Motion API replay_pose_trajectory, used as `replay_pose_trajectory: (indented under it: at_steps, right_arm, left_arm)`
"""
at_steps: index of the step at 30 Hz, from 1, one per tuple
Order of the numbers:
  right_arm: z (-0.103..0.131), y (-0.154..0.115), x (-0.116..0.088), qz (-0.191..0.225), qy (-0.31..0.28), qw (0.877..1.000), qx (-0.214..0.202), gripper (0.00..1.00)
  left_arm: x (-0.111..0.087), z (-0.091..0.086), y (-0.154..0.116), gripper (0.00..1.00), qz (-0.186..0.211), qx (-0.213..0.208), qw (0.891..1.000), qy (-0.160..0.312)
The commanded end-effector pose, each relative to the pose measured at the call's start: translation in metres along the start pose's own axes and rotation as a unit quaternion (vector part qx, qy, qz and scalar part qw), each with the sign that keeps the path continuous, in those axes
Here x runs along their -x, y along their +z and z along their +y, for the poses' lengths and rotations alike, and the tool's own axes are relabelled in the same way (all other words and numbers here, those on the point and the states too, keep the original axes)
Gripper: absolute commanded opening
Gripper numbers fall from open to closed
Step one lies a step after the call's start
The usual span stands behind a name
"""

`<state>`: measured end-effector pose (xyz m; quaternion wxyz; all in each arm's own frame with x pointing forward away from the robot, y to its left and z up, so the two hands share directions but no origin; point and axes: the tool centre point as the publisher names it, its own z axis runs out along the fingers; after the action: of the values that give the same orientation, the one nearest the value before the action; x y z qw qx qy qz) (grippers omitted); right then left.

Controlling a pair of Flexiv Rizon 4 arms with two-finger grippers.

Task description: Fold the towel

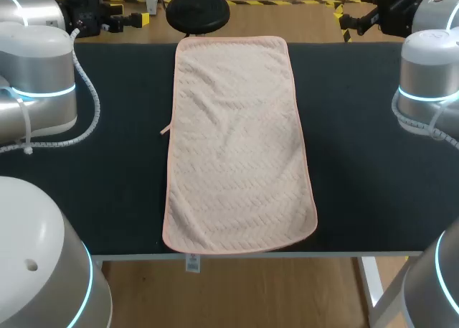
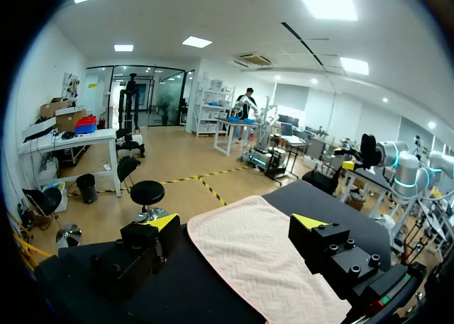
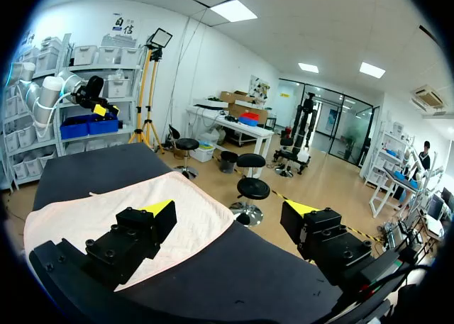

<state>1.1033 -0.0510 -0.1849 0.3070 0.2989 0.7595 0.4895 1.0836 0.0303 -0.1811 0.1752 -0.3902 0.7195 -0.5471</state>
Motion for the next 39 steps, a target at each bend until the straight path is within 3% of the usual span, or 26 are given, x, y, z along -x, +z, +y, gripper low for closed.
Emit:
replay_pose_trajectory:
  at_steps: [1,18,20,24,28,30,33,35,39]
  right_arm:
    - [0.000,0.000,0.000,0.001,0.000,1.000,-0.001,1.00]
    - [0.000,0.000,0.000,0.001,0.000,1.000,-0.001,1.00]
    - [-0.001,0.005,-0.005,0.035,-0.059,0.997,-0.024,1.00]
    - [-0.002,0.012,-0.016,0.098,-0.193,0.974,-0.072,1.00]
    - [-0.004,0.017,-0.026,0.147,-0.288,0.940,-0.110,1.00]
    - [-0.007,0.018,-0.034,0.178,-0.344,0.912,-0.130,1.00]
    - [-0.013,0.018,-0.045,0.214,-0.399,0.876,-0.165,1.00]
    - [-0.021,0.018,-0.052,0.250,-0.418,0.853,-0.188,1.00]
    - [-0.021,0.018,-0.052,0.250,-0.418,0.853,-0.188,1.00]
  left_arm:
    - [0.000,0.001,0.000,1.00,-0.001,-0.001,1.000,0.000]
    - [0.000,0.001,0.001,1.00,-0.001,0.008,1.000,0.008]
    - [-0.001,0.003,0.003,1.00,0.002,0.039,0.998,0.047]
    - [-0.006,0.002,0.006,1.00,0.015,0.110,0.986,0.126]
    - [-0.018,0.004,0.006,1.00,0.042,0.176,0.962,0.207]
    - [-0.019,0.010,0.006,1.00,0.055,0.199,0.948,0.241]
    - [-0.024,0.021,0.006,1.00,0.076,0.255,0.917,0.298]
    - [-0.024,0.026,0.006,1.00,0.087,0.277,0.907,0.304]
    - [-0.023,0.028,0.005,1.00,0.089,0.279,0.906,0.306]
